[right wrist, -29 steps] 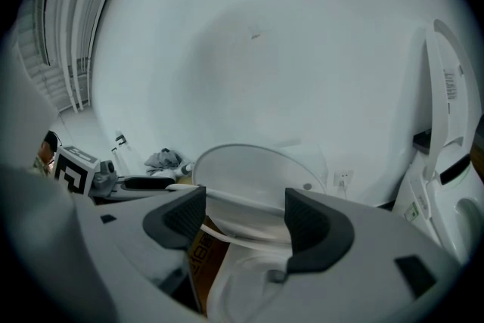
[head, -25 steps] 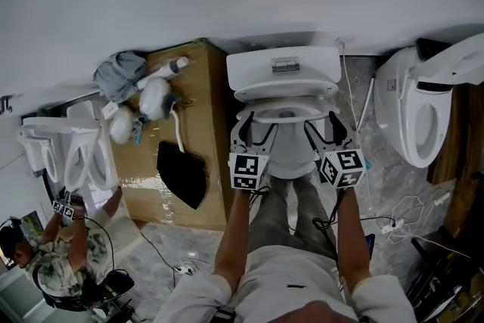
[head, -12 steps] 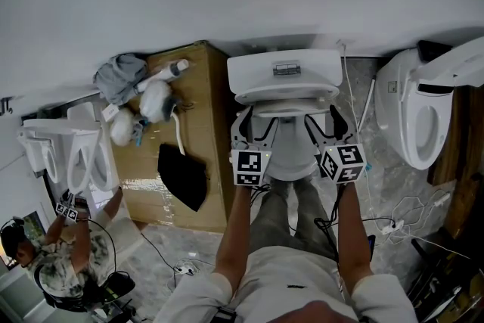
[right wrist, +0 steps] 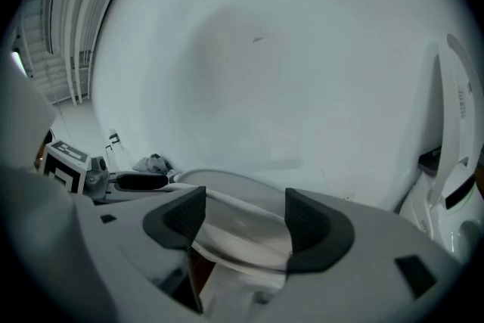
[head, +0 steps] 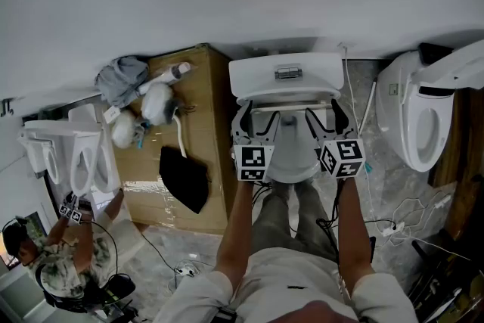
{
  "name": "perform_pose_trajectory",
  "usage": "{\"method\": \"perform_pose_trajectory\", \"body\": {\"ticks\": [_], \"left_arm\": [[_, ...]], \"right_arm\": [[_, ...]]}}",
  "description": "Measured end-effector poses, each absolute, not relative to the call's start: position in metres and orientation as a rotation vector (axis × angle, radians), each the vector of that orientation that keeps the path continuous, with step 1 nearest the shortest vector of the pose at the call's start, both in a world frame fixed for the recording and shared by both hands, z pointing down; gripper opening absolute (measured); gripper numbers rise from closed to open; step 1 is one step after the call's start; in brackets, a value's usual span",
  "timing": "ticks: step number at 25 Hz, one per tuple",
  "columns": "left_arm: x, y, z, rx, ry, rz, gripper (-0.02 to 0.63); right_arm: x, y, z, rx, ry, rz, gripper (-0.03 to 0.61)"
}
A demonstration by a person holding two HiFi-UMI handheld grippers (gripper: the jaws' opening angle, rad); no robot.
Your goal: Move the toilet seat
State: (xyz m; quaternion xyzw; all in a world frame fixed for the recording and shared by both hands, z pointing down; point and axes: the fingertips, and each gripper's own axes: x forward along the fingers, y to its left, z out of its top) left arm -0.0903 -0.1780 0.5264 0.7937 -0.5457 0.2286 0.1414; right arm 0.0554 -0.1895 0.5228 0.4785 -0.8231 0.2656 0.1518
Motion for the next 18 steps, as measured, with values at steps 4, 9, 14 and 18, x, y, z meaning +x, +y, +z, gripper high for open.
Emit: {"method": "perform_pose_trajectory", "body": {"ticks": [4, 9, 14, 18], "left_arm": [[-0.091, -0.185, 0.525, 2.292, -1.587, 0.676, 0.296], [-0.092, -0.192, 0.526, 2.289, -1.594, 0.675, 0.296], [-0.094, -0.198, 0.528, 2.283, -1.599, 0.668, 0.296], [-0.094, -0.202, 0.529, 2.281, -1.599, 0.671, 0.296]], "right_arm": [[0.055, -0.197, 0.522, 1.377, -2.361, 0.74, 0.347], [0.053, -0.205, 0.522, 1.384, -2.363, 0.718, 0.347], [0.052, -0.212, 0.523, 1.387, -2.364, 0.705, 0.347], [0.051, -0.218, 0.523, 1.394, -2.362, 0.696, 0.347]]}}
